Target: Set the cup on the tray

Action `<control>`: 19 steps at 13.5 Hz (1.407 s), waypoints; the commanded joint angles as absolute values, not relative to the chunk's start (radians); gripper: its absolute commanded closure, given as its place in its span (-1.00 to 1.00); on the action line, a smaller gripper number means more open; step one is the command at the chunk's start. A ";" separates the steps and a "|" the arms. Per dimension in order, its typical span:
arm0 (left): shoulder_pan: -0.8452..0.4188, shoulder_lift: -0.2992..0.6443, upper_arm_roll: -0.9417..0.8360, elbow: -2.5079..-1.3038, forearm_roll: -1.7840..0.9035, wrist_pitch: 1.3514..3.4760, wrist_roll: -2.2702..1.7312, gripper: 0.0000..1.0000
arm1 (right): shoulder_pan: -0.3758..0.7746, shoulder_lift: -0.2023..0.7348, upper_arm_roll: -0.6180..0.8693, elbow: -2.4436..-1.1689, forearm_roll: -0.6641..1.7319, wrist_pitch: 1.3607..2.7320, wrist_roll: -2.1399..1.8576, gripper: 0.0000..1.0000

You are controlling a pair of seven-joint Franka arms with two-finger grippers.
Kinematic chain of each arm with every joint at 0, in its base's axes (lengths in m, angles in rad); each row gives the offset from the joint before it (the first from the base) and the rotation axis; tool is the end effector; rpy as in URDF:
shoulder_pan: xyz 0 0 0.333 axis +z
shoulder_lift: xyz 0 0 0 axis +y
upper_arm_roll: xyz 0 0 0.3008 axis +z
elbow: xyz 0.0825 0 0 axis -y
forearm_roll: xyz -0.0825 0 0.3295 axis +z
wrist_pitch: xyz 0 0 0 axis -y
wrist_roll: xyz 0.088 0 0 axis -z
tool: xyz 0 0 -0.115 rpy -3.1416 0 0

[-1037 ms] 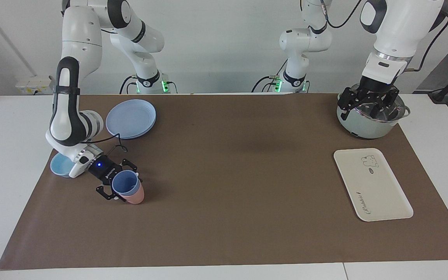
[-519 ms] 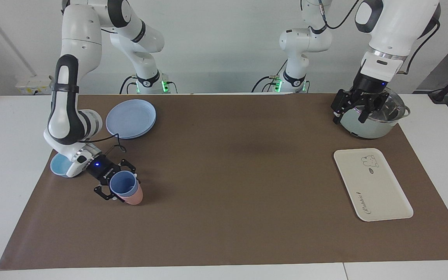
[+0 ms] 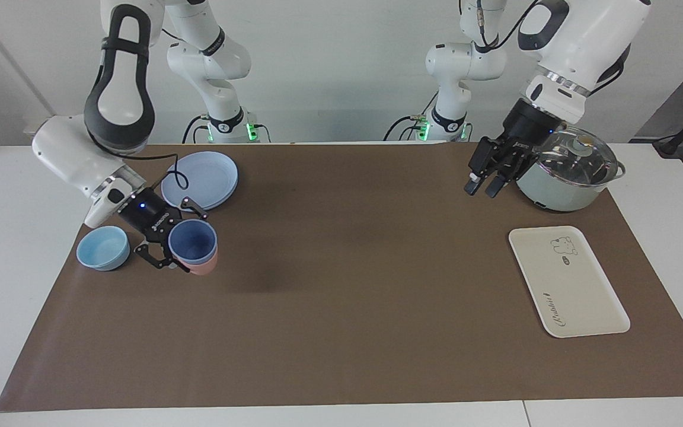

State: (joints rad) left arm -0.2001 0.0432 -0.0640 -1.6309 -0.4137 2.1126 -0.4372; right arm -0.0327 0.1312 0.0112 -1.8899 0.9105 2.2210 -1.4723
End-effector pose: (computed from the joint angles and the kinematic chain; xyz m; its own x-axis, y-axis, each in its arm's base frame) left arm 0.5358 -0.1662 0.6158 0.9212 0.3476 0.1746 0.2112 -0.8240 0.5258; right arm 0.5697 0.0177 0.4694 0.4405 0.5529 0.7073 0.8284 -0.5540 -0.0828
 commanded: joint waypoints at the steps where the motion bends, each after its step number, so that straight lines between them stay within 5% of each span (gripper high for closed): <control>1: -0.317 0.128 -0.051 -1.615 -0.465 2.285 -0.561 -0.27 | 0.061 0.082 0.015 -1.859 0.688 2.246 -1.231 1.00; 8: -0.463 0.304 -0.077 -1.459 -0.541 2.368 -0.580 -0.27 | 0.276 0.071 0.021 -1.792 0.289 2.250 -0.818 1.00; 14: -0.503 0.304 -0.107 -1.471 -0.558 2.365 -0.575 -0.13 | 0.318 0.071 0.026 -1.792 0.198 2.258 -0.788 1.00; 19: -0.540 0.288 -0.106 -1.513 -0.560 2.356 -0.578 0.61 | 0.345 0.067 0.026 -1.792 0.149 2.260 -0.787 1.00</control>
